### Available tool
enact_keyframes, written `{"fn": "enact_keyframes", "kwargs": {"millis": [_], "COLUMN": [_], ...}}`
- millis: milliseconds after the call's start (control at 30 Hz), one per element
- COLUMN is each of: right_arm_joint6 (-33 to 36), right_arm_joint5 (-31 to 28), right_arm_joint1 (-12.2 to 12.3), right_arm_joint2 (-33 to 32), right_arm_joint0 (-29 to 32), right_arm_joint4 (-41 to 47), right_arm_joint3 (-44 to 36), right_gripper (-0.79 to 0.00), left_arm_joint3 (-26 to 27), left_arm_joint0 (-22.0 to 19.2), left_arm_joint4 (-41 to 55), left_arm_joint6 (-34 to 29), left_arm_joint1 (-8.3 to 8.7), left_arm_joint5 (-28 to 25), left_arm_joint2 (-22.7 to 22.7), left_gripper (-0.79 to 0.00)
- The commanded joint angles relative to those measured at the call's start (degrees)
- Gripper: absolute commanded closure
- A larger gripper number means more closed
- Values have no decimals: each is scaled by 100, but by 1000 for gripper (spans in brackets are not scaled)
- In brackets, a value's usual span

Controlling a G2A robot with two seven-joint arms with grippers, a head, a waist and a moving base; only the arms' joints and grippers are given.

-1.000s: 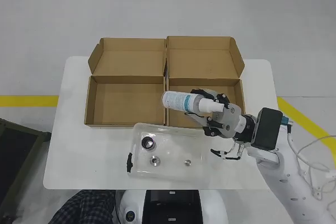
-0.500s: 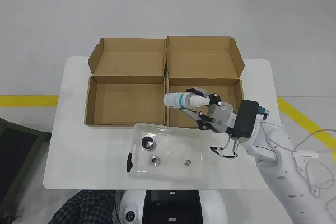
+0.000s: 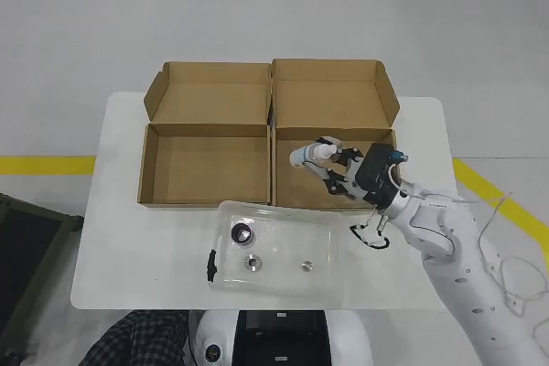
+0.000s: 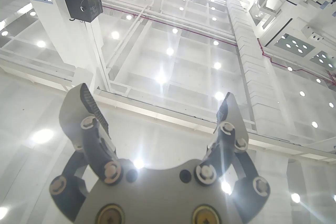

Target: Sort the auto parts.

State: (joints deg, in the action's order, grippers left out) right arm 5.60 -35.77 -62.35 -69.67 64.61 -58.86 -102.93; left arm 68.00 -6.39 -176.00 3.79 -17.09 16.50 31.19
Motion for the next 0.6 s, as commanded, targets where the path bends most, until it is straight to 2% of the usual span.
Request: {"fn": "enact_keyframes", "kwargs": {"millis": [0, 333, 567], "right_arm_joint6": [127, 968, 1287], "right_arm_joint5": [15, 34, 149], "right_arm_joint1": [-10, -137, -250], "right_arm_joint2": [36, 597, 1002], "right_arm_joint0": [-60, -767, -1162], "right_arm_joint4": [112, 524, 622], "right_arm_joint3": [126, 917, 1472], "right_gripper": [0, 0, 0], "left_arm_joint3": [0, 0, 0], "left_arm_joint0": [0, 0, 0], "left_arm_joint4": [0, 0, 0], "left_arm_joint6": [0, 0, 0], "left_arm_joint1": [0, 0, 0], "left_arm_joint5": [0, 0, 0], "left_arm_joint2": [0, 0, 0], "left_gripper": [-785, -785, -785]}}
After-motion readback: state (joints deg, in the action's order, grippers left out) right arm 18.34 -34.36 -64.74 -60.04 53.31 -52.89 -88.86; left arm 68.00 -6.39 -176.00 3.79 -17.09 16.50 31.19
